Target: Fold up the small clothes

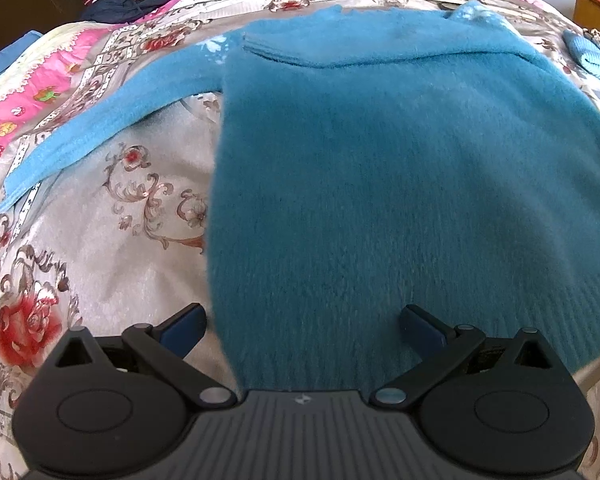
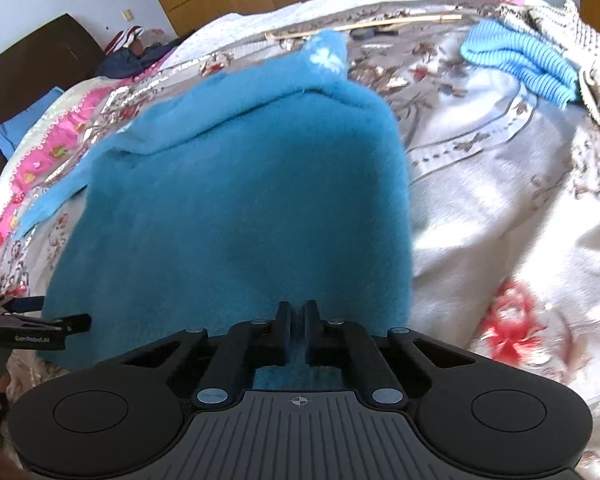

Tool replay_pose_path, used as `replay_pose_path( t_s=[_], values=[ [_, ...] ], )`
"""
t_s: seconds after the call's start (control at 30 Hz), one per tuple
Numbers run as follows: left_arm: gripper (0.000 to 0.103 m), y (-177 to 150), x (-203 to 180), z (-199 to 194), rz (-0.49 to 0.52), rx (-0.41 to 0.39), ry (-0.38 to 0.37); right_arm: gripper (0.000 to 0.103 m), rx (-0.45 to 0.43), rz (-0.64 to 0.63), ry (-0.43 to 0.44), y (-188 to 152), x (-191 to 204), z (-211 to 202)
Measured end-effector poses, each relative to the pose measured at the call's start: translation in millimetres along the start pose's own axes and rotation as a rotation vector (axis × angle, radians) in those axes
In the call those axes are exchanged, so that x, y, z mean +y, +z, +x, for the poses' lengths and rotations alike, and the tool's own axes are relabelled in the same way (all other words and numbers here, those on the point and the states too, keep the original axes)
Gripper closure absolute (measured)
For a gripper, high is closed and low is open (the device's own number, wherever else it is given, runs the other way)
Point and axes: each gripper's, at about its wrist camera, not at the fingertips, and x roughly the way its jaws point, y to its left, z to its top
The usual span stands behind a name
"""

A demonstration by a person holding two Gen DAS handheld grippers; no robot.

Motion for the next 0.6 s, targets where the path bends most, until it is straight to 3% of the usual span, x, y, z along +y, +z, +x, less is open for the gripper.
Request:
replay_pose_path(
  t_s=[0.17, 0.23, 0.3, 0.6],
  values=[
    [0.0, -3.8, -1.7, 1.2, 0.006, 0.008, 0.003, 0.099, 0.046, -0.011, -0.029, -9.8, -0.1, 12.3],
    [0.0, -5.1, -1.7, 0.0, 0.008, 0.011, 0.004, 0.097, 0.028, -0.04, -0.054, -10.0, 5.5, 7.2],
    [0.0, -7.1, -2.2, -1.9, 0.012, 0.014, 0.009, 0.089, 0.009, -0.069, -0.073, -8.1, 13.3, -0.1],
    [0.0, -4.4, -12.0, -16.8, 0.051, -0.032, 0.034, 0.089, -0.061, -0.21, -0.248, -2.7, 37.0, -15.0]
  ],
)
